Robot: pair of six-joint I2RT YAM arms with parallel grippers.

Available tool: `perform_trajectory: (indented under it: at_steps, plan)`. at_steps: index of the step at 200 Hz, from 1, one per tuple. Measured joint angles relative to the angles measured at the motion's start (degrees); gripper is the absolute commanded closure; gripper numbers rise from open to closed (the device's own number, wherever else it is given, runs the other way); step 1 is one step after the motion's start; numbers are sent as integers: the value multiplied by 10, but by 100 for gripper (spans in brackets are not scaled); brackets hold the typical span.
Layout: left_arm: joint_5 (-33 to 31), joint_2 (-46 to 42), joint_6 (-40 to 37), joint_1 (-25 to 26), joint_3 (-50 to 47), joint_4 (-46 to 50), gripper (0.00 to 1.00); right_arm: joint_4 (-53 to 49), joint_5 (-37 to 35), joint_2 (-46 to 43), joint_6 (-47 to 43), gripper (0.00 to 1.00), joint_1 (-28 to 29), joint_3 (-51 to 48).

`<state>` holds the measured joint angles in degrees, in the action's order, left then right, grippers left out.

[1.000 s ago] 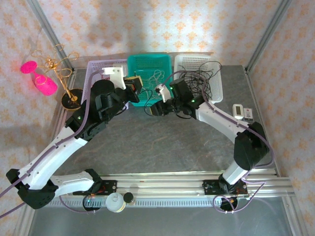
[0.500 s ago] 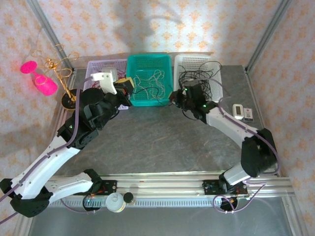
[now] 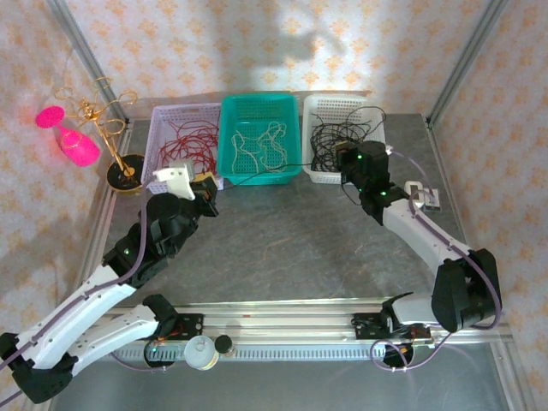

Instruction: Untangle the cables

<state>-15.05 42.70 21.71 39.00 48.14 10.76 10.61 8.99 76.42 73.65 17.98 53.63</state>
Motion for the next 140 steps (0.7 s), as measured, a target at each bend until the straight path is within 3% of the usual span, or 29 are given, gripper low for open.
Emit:
perform_trajectory:
  at_steps: [81,93,105,123,140]
  plan:
    - [9,-19,71,4,-88,-8,100,25,56,4,-39,100,-30,94]
    - [9,-28,79,4,-94,-9,100,27,63,5,-40,88,-30,94]
    - [9,-33,85,4,-97,-10,100,27,67,10,-40,93,-30,93]
    - [9,-37,92,4,-106,-13,100,76,61,1,23,97,-31,37]
    - [11,-37,99,4,-121,-13,100,93,60,1,73,90,-36,-16]
